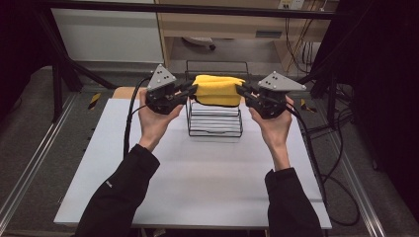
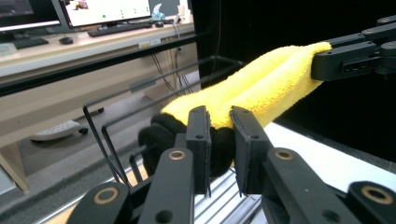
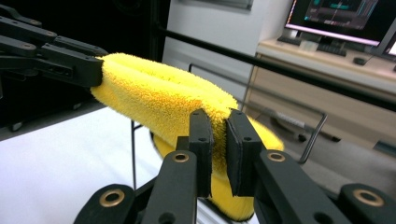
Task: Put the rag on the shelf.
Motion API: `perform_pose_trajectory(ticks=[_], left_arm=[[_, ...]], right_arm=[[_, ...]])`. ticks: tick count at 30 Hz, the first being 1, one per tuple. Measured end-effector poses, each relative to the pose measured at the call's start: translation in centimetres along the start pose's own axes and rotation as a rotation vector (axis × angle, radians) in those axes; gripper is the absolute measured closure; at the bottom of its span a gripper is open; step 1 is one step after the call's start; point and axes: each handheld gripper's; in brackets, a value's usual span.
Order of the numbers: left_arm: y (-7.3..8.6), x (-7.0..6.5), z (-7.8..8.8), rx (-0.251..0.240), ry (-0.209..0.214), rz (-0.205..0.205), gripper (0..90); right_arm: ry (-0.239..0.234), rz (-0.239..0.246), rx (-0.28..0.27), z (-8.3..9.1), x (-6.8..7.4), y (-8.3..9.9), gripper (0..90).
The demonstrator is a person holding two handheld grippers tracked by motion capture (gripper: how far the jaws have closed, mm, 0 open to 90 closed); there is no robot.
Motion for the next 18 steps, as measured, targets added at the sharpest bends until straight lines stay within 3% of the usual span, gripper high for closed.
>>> perform_pose_trajectory(ticks=[9, 18], left_arm=[[1.3, -0.4, -0.1, 0.047, 0.012, -0.011, 74.3], [2.9, -0.4, -0.4, 0.104, 0.020, 0.000, 65.3]], right_arm=[[-0.032, -0.034, 0.038, 0.2, 0.1, 1.6, 80.2], [-0.065, -0.060, 0.091, 0.1, 0.2, 3.1, 75.4]])
Point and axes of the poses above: each handheld gripper's, and its own axes: z roughly backward along the jaws, y roughly out of its underside, x roughly to its left, and after that the axes turned 15 degrees about -y, right-handed
